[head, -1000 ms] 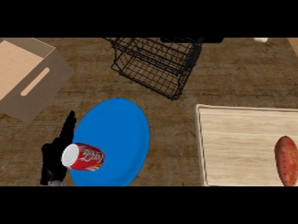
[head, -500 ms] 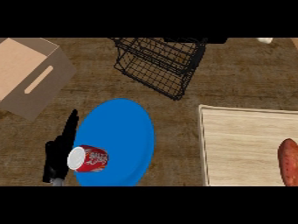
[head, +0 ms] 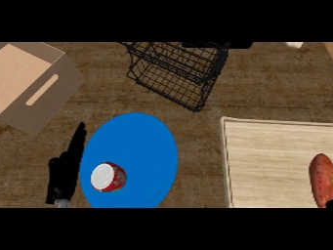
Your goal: Pick the sweet potato from the tray and place it in the tiered basket
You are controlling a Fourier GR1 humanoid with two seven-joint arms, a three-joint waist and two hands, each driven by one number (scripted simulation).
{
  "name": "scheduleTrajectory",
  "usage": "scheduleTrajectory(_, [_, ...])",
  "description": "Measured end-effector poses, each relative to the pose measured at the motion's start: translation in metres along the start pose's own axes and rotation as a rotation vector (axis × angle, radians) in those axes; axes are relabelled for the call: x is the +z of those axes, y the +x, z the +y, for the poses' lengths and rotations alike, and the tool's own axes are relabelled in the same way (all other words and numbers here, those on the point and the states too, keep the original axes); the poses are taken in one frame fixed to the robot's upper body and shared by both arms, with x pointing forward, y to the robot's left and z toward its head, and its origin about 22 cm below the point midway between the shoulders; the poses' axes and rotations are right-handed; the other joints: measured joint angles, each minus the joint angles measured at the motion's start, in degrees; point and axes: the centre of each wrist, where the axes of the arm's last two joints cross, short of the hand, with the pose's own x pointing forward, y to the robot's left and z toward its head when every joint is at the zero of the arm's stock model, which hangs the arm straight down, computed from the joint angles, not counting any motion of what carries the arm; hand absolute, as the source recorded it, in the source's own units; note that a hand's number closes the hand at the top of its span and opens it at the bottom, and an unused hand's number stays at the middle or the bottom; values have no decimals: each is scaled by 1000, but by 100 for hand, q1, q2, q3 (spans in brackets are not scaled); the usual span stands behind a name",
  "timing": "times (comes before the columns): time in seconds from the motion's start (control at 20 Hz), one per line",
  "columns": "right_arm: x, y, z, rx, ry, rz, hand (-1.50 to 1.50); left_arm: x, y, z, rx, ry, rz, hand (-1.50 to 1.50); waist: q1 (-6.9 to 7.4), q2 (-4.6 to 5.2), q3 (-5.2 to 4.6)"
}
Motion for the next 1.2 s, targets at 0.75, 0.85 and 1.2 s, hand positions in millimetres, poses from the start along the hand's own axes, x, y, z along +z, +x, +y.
scheduleTrajectory(0.75, [-28, 20, 22, 88, 141, 74, -150, 1, -3, -4, 5, 11, 4, 0, -75, -20, 3])
scheduleTrajectory(0.85, [-34, 27, 23, 84, 147, 81, -150, 1, -3, -2, 2, 9, -2, 0, -57, -18, 4])
scheduleTrajectory(1.2, [-43, 22, 36, 107, 209, 113, -150, 2, -4, 3, 6, 19, 4, 0, -124, -33, 4])
